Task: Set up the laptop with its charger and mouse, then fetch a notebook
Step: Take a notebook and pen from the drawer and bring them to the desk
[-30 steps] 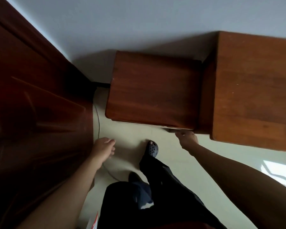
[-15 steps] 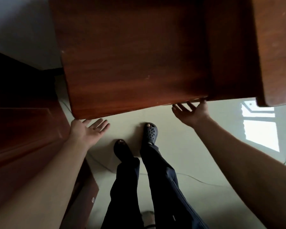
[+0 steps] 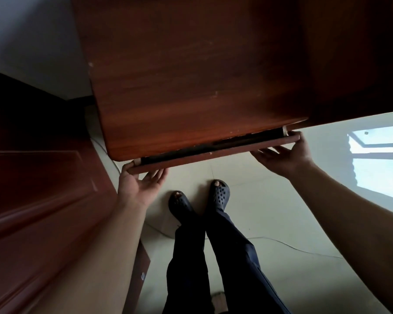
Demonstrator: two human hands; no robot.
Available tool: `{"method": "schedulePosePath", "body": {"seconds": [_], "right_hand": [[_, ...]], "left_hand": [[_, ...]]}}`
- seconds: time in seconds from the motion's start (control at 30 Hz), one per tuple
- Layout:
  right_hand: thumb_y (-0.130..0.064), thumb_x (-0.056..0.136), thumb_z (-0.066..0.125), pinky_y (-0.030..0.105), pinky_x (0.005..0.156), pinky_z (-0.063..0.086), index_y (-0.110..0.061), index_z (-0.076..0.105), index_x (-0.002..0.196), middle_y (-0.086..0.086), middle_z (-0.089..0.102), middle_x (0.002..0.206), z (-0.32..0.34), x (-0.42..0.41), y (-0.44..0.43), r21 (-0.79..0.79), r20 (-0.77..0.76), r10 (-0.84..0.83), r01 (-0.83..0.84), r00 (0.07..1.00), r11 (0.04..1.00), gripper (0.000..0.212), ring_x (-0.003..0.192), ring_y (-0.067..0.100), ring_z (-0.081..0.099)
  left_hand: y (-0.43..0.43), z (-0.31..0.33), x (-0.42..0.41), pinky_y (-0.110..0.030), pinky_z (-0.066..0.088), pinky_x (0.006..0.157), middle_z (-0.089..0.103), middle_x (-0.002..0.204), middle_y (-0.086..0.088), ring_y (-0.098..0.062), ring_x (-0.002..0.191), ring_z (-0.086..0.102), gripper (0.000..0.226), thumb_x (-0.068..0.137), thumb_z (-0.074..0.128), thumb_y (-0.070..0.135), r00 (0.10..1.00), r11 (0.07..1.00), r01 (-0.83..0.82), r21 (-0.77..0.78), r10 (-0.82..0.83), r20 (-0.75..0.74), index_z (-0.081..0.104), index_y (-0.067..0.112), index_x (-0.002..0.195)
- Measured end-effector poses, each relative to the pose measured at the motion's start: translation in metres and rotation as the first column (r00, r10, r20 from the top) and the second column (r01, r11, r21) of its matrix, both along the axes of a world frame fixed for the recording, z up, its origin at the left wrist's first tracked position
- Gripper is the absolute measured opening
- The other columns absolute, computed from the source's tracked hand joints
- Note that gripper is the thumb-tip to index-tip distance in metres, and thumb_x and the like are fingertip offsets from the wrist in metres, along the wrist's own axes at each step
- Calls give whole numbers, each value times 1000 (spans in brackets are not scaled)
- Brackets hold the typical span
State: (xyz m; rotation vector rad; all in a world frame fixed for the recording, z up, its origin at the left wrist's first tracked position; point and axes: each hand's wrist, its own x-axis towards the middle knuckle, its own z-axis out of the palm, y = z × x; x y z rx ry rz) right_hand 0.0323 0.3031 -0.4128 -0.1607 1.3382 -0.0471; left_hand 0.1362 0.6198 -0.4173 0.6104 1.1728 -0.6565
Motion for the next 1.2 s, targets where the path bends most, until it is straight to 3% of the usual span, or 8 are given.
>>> {"method": "schedulePosePath", "body": {"seconds": [0.23, 0.43, 0.67, 0.97, 1.03, 1.1, 1.13, 1.2], "right_hand": [[-25, 82, 56, 58, 78, 55, -2, 59, 121, 25, 65, 116, 3, -37, 11, -30, -101, 26, -29, 995, 999, 46, 95, 46, 67], [-17, 85, 46, 50, 90, 53, -2, 52, 133, 20, 63, 125, 4, -43, 1, -86, -122, 124, -135, 985, 987, 50, 111, 35, 64], [-16, 90, 44, 42, 76, 55, 0, 58, 109, 20, 69, 103, -5, -68, 0, -56, -153, 190, -201, 970, 978, 28, 97, 30, 68], [-2, 93, 53, 41, 71, 57, -1, 63, 88, 25, 66, 108, -3, -55, 12, -238, -522, 330, -505, 787, 829, 11, 86, 33, 67], [-5, 91, 53, 38, 80, 54, -5, 67, 94, 23, 65, 117, 3, -57, 19, -345, -655, 363, -690, 662, 636, 14, 92, 29, 65], [-14, 89, 53, 31, 86, 47, -13, 67, 111, 11, 64, 120, 12, -59, 26, -438, -841, 286, -889, 459, 135, 26, 105, 24, 60], [-17, 87, 52, 27, 83, 45, -16, 68, 111, 4, 64, 114, 17, -56, 32, -485, -857, 241, -871, 455, -79, 28, 104, 21, 60], [-19, 84, 52, 21, 72, 43, -18, 70, 104, -2, 65, 99, 18, -41, 41, -570, -808, 321, -793, 495, -214, 27, 93, 18, 61]], "left_hand": [[20, -11, -36, -50, 49, 85, 57, 120, -15, -30, 114, 57, 32, 87, 51, 28, 1000, 1000, -8, 23, 9, -27, 55, 12, 115], [31, -19, -41, -50, 49, 91, 66, 109, -15, -30, 108, 62, 22, 89, 50, 25, 1000, 999, 28, 20, -28, -2, 64, 8, 95], [32, -21, -59, -48, 49, 93, 69, 105, -12, -27, 105, 63, 26, 93, 47, 23, 998, 995, 18, 97, -13, -54, 66, 7, 99], [11, -24, -43, -49, 51, 85, 58, 118, -15, -32, 102, 58, 35, 99, 45, 24, 968, 942, 111, 317, -31, -249, 52, 4, 126], [10, -22, -44, -50, 50, 87, 58, 121, -16, -32, 103, 58, 35, 99, 44, 24, 970, 944, 109, 312, -32, -242, 52, 4, 127], [9, -20, -47, -49, 50, 86, 57, 122, -17, -32, 101, 58, 33, 100, 43, 25, 972, 944, 113, 310, -40, -233, 53, 4, 123], [8, -19, -48, -49, 49, 86, 57, 122, -18, -33, 102, 58, 33, 100, 43, 26, 972, 943, 117, 313, -43, -232, 53, 4, 122], [6, -17, -51, -49, 49, 87, 57, 123, -17, -33, 108, 57, 37, 100, 43, 29, 973, 941, 126, 315, -55, -224, 52, 4, 125]]}}
